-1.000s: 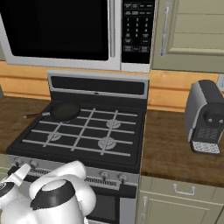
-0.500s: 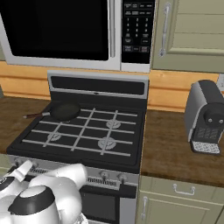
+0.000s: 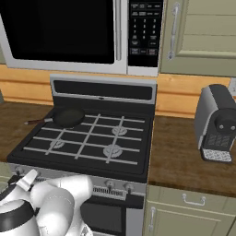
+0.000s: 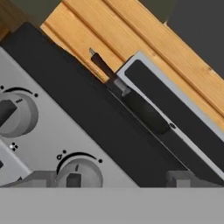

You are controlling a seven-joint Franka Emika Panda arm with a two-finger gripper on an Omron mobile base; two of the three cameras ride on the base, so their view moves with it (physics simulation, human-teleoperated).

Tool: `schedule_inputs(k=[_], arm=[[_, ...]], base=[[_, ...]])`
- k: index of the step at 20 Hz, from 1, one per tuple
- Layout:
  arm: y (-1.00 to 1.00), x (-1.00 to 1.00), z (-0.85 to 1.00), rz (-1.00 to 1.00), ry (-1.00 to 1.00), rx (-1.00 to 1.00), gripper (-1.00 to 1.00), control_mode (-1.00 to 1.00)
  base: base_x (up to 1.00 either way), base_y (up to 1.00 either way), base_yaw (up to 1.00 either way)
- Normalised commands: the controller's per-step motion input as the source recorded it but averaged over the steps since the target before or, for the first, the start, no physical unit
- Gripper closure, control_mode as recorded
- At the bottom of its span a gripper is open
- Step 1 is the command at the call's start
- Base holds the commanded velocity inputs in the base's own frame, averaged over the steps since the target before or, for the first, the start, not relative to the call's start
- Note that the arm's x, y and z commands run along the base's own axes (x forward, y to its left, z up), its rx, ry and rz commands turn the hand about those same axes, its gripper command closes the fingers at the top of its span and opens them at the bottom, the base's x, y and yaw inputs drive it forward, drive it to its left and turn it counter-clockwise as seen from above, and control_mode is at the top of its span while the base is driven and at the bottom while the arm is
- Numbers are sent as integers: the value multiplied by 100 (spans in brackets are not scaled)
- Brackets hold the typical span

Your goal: Turn off the rear left burner of the stove.

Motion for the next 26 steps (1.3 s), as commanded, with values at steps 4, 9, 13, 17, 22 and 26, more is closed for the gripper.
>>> schedule_inputs(k=[4,9,13,17,22,26], arm=[[-29,13,-20,10,-2,0,-100,-100],[-18,14,-8,4,-2,0,-100,-100],[0,28,0,0,0,0,-100,-100],[0,28,0,0,0,0,-100,-100],[0,4,-9,0,0,0,-100,-100],[18,12,-22,0,0,0,-100,-100]], base=[[0,0,0],[0,0,0],[0,0,0],[0,0,0],[0,0,0],[0,0,0]])
